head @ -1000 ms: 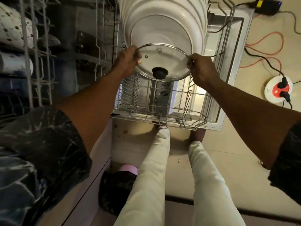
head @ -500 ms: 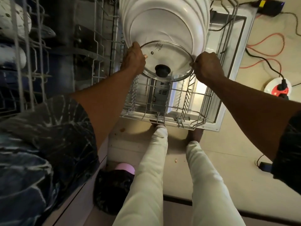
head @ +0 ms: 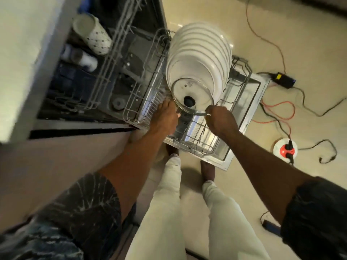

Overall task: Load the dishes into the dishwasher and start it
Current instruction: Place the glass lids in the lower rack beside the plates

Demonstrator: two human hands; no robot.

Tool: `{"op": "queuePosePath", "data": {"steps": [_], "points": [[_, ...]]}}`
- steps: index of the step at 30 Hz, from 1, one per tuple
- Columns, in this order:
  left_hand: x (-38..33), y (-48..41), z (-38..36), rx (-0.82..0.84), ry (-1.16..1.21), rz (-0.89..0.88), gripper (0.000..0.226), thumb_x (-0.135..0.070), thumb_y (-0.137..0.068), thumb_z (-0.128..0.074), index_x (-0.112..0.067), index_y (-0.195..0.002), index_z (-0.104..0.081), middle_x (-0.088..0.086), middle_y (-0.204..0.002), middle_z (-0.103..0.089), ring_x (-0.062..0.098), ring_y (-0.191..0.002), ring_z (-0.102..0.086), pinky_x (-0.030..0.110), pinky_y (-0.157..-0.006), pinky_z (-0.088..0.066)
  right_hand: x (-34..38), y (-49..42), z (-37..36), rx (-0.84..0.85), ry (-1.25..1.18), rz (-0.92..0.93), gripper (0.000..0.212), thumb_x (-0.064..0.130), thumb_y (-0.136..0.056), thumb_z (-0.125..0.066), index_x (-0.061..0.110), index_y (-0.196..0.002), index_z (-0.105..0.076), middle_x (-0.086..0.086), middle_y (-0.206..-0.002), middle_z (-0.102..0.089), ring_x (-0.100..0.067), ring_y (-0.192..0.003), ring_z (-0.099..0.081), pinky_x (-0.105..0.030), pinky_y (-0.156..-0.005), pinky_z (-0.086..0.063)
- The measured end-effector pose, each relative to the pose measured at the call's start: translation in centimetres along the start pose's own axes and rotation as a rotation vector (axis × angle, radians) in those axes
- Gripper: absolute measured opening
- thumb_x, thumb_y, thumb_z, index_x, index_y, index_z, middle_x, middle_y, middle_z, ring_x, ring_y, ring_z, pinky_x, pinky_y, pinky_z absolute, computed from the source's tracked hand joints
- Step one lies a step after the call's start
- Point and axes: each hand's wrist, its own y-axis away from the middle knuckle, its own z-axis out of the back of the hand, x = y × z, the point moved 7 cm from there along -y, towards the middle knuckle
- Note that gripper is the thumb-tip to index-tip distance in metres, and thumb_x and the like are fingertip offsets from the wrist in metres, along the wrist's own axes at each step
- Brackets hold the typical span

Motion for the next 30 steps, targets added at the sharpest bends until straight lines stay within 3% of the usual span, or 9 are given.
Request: {"op": "queuePosePath", "data": {"steps": [5, 8, 11, 15, 19, 23, 30], "points": [[-2.0, 12.6, 6.6, -0.106, -0.082, 0.019, 0.046, -0.035, -0.097, -0.057, -0.009, -0.134, -0.047, 0.013, -0.140, -0.050, 0.030, -0.131, -0.043, 0.045, -0.108, -0.038, 6.6, 9.1, 6.0, -0.100, 0.244, 0.267, 0.044, 0.028, -0.094, -0.058, 0.011, -0.134, -0.057, -0.017, -0.137, -0.056, -0.040, -0.123, -0.052, -0.049, -0.101, -0.044], [-0.5, 20.8, 10.7, -0.212, -0.040, 0.137, 0.055, -0.041, -0.099, -0.052, -0.010, -0.142, -0.042, 0.010, -0.151, -0.040, 0.030, -0.142, -0.032, 0.047, -0.114, -0.031, 10.7, 14.5, 8.1, -0.162, 0.247, 0.378, 0.046, 0.031, -0.091, -0.058, 0.012, -0.133, -0.056, -0.016, -0.144, -0.049, -0.041, -0.131, -0.045, -0.052, -0.106, -0.037], [1.6, 27.9, 13.9, -0.313, 0.018, 0.260, 0.058, -0.041, -0.100, -0.049, -0.012, -0.149, -0.035, 0.007, -0.159, -0.030, 0.027, -0.149, -0.021, 0.043, -0.121, -0.020, 15.4, 18.7, 9.4, -0.176, 0.214, 0.450, 0.051, 0.039, -0.089, -0.046, 0.012, -0.132, -0.056, -0.017, -0.144, -0.048, -0.041, -0.133, -0.041, -0.055, -0.109, -0.036], [6.0, 37.2, 16.4, -0.467, 0.054, 0.435, 0.062, -0.041, -0.098, -0.051, -0.012, -0.150, -0.035, 0.008, -0.161, -0.028, 0.028, -0.150, -0.019, 0.044, -0.121, -0.019, 24.0, 24.0, 9.0, -0.147, 0.212, 0.614, 0.052, 0.038, -0.090, -0.048, 0.011, -0.134, -0.055, -0.017, -0.150, -0.044, -0.040, -0.139, -0.037, -0.059, -0.112, -0.031], [11.8, 45.4, 16.7, -0.559, 0.094, 0.609, 0.066, -0.049, -0.099, -0.050, -0.012, -0.151, -0.033, 0.009, -0.164, -0.022, 0.029, -0.152, -0.013, 0.045, -0.122, -0.015, 33.6, 29.1, 7.3, -0.092, 0.231, 0.840, 0.046, 0.035, -0.099, -0.054, 0.014, -0.139, -0.053, -0.014, -0.158, -0.036, -0.037, -0.148, -0.026, -0.057, -0.120, -0.018], [18.0, 55.2, 17.4, -0.723, 0.195, 0.784, 0.067, -0.051, -0.098, -0.050, -0.014, -0.151, -0.034, 0.007, -0.165, -0.019, 0.026, -0.154, -0.009, 0.044, -0.123, -0.013, 43.5, 35.6, 2.8, -0.083, 0.271, 1.065, 0.046, 0.035, -0.098, -0.058, 0.014, -0.139, -0.054, -0.014, -0.157, -0.039, -0.037, -0.147, -0.029, -0.056, -0.120, -0.023], [28.7, 72.1, 15.0, -0.862, 0.352, 1.045, 0.071, -0.056, -0.097, -0.049, -0.014, -0.151, -0.034, 0.006, -0.165, -0.019, 0.027, -0.153, -0.010, 0.044, -0.123, -0.010, 55.9, 50.2, -8.3, -0.003, 0.256, 1.269, 0.045, 0.034, -0.096, -0.062, 0.014, -0.137, -0.058, -0.013, -0.155, -0.043, -0.036, -0.145, -0.033, -0.054, -0.120, -0.023]]}}
